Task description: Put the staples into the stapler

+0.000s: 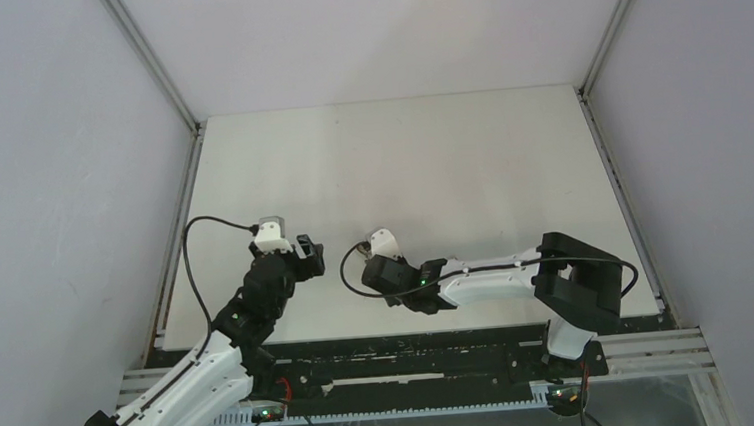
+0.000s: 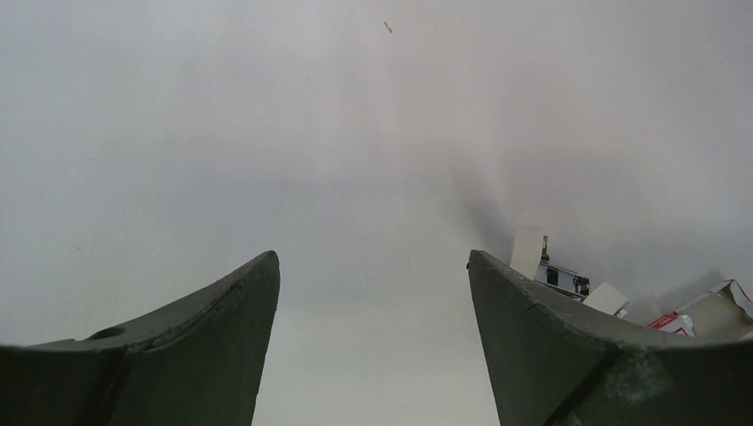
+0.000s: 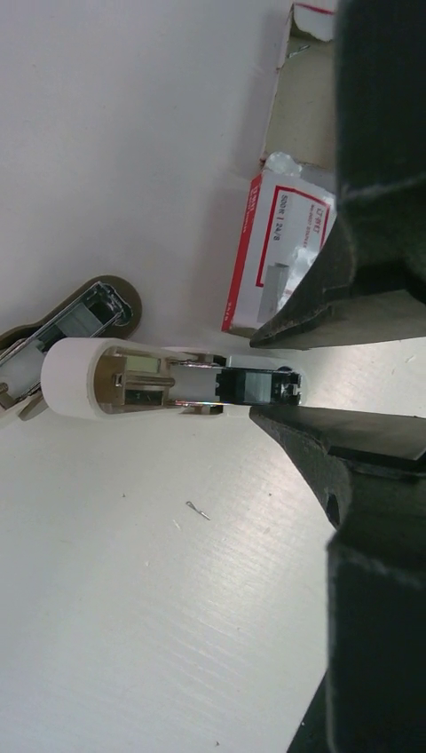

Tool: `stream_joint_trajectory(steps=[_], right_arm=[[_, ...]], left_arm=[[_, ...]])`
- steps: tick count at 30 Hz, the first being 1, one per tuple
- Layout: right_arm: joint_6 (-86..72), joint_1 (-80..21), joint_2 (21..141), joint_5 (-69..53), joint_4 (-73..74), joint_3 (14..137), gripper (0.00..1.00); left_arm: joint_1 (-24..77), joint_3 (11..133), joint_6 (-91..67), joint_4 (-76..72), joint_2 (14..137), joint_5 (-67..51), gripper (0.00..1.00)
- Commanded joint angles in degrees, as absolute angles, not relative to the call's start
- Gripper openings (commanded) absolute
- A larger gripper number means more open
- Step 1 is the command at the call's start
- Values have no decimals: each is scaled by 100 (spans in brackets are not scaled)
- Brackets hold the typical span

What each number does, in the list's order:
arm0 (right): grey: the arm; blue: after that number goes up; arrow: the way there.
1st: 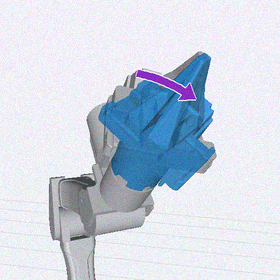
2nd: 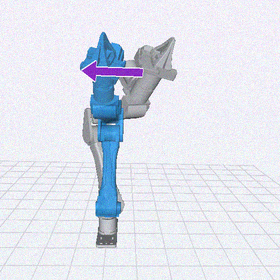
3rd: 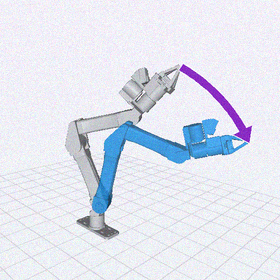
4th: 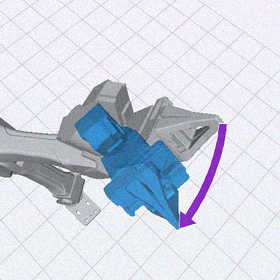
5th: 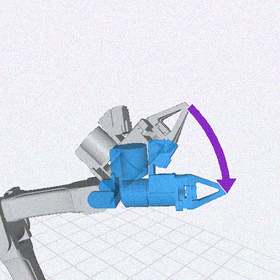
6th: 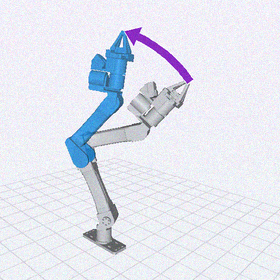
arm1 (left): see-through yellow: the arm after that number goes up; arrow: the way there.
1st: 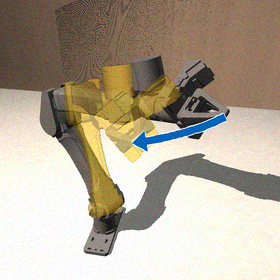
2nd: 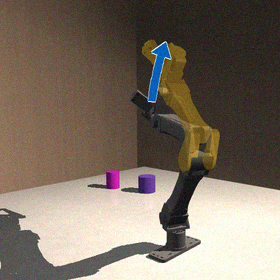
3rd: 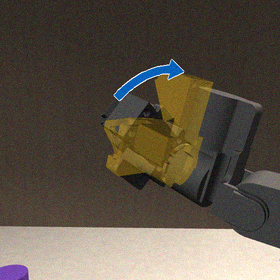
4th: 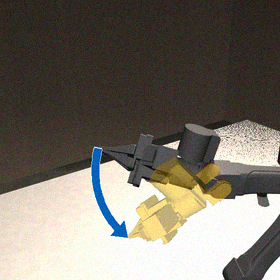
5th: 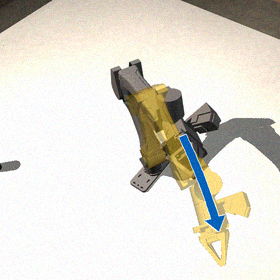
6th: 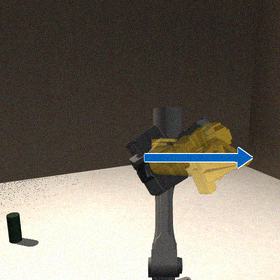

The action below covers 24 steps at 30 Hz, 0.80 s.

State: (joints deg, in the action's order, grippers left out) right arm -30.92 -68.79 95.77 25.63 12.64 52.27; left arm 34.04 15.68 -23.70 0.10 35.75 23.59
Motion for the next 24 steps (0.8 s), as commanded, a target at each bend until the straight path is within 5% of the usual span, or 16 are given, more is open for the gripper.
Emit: stream_joint_trajectory(steps=[1,14,24], right_arm=[[-3133,-6900,9005,2678,1408,5476,30],[-2905,-6318,7139,1550,366,3855,42],[-3753,-6358,7122,857,-879,2912,42]], left_arm=[[3377,1484,-2181,-253,3539,2299,82],[3548,1606,-1871,-1720,4394,-811,72],[4099,2383,-1886,-1854,5926,-1126,69]])
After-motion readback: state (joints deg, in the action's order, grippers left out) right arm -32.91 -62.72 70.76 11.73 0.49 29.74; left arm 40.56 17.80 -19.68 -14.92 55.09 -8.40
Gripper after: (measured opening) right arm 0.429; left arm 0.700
